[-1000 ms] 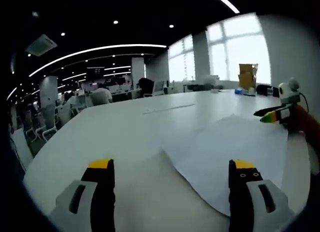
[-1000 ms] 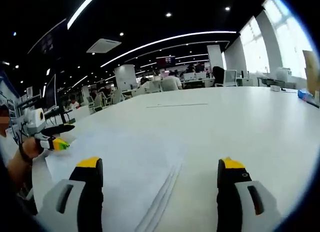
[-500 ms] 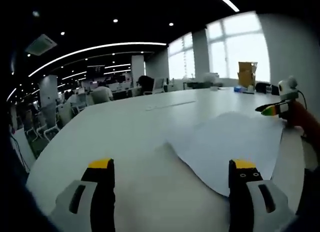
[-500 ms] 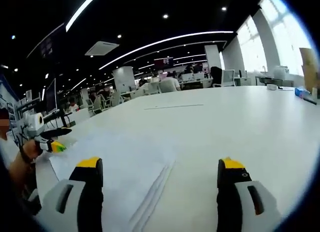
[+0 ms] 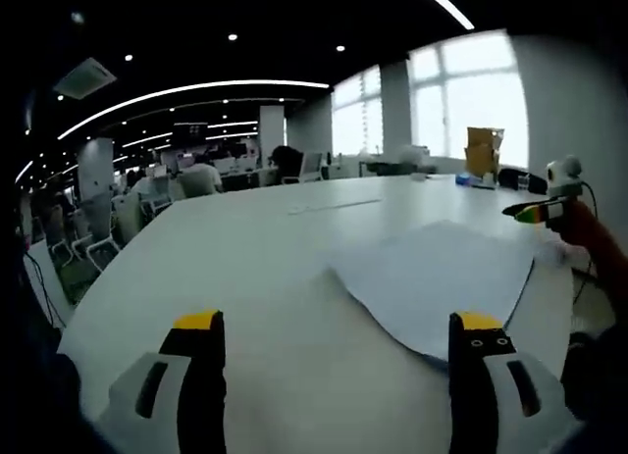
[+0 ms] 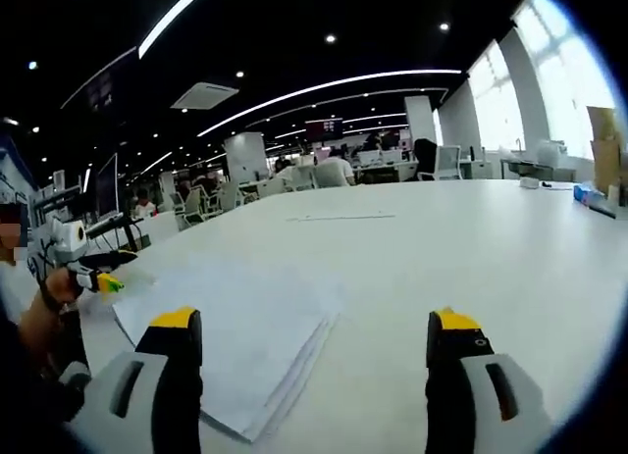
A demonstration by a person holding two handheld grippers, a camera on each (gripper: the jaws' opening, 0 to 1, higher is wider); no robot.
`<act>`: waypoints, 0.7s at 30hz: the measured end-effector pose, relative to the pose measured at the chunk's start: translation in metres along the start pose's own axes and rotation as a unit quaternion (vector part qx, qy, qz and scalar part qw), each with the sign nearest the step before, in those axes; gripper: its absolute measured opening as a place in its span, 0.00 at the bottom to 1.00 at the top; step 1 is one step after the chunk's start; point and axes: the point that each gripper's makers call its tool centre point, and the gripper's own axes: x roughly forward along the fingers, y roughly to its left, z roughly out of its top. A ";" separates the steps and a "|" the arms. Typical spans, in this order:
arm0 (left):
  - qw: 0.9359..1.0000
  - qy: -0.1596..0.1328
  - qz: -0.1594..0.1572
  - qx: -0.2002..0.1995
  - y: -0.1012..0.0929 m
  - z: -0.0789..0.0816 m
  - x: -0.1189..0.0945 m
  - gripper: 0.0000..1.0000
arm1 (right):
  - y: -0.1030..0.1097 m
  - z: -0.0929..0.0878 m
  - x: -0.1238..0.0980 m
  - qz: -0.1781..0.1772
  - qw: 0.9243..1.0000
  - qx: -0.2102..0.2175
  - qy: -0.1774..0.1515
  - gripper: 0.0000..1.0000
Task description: Organize the stack of printing papers by aligning and flattening the scattered papers on the table
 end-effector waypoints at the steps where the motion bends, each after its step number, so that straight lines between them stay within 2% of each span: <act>1: 1.000 0.001 0.002 0.001 0.001 0.000 -0.002 0.97 | -0.001 0.001 -0.002 -0.001 1.000 -0.002 0.000 0.90; 3: 1.000 0.005 0.006 0.003 0.003 0.001 -0.007 0.97 | -0.002 0.002 -0.006 -0.001 1.000 -0.005 -0.001 0.90; 6: 1.000 0.027 0.016 -0.001 0.005 -0.004 -0.014 0.97 | -0.001 0.004 -0.014 0.003 1.000 -0.007 0.002 0.90; 13: 0.999 0.037 0.009 0.012 -0.006 -0.001 -0.029 0.97 | 0.014 0.010 -0.030 0.030 1.000 -0.009 0.005 0.90; 21: 0.999 0.044 0.004 0.023 -0.014 0.004 -0.050 0.97 | 0.020 0.019 -0.050 0.035 0.999 -0.028 0.007 0.90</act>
